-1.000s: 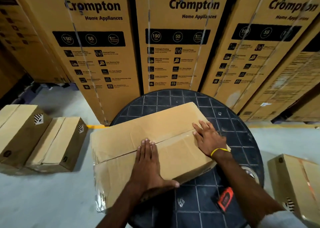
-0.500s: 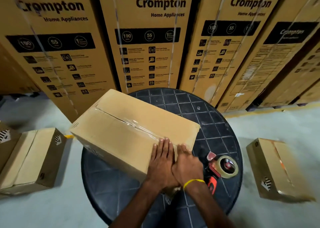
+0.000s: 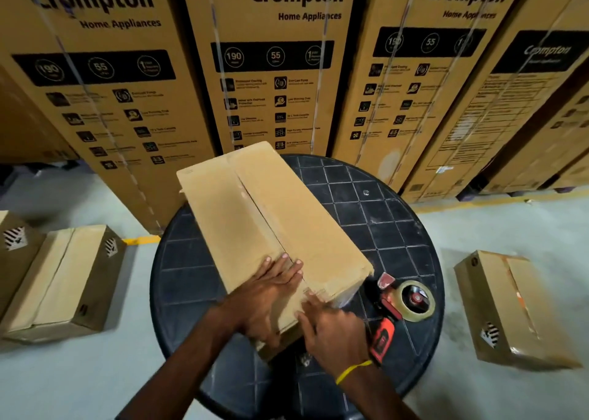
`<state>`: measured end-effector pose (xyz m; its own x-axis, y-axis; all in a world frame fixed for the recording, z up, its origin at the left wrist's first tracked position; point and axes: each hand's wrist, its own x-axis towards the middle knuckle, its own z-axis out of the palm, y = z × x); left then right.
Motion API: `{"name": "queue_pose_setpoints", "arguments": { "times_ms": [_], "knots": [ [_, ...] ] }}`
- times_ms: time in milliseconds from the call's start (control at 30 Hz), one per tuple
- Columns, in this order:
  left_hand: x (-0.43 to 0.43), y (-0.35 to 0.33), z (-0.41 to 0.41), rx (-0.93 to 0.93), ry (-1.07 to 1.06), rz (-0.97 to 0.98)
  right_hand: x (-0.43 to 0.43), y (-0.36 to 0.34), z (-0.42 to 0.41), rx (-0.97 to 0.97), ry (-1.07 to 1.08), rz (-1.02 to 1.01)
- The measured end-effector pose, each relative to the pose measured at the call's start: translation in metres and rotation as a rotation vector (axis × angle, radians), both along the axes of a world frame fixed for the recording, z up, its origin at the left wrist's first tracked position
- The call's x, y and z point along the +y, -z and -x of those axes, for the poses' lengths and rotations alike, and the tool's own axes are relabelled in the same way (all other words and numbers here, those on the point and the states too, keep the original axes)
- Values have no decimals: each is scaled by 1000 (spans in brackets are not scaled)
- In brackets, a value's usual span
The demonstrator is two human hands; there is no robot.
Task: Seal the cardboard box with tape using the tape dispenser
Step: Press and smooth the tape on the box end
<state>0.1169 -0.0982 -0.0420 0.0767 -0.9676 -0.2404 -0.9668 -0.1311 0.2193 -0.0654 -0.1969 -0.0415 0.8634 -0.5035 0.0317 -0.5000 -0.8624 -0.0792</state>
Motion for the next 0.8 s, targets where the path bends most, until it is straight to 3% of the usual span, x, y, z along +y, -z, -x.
{"name": "queue_pose_setpoints", "arguments": {
  "times_ms": [100,200,333,400,467,567,633,733,800],
  "knots": [
    [12,-4,-13,-23,-9,-9,10,-16,-9,-69,-55,97],
    [27,-13,-14,5,-103,-23,7,-20,-17,-138,-71,31],
    [56,-5,-6,117,-366,146,-13,-7,-22,-261,-5,-413],
    [72,8,4,274,-626,244,-27,-3,-19,-339,49,-563],
    [85,18,18,520,-850,338,-46,-2,-11,-386,100,-506],
    [91,25,42,856,-992,520,-86,5,8,-348,278,-438],
    [88,30,56,998,-1108,611,-115,10,18,-355,410,-653],
    [83,39,67,1046,-1270,711,-127,16,18,-400,443,-1204],
    [82,41,67,1078,-1289,748,-123,22,17,-430,424,-1250]
  ]
}}
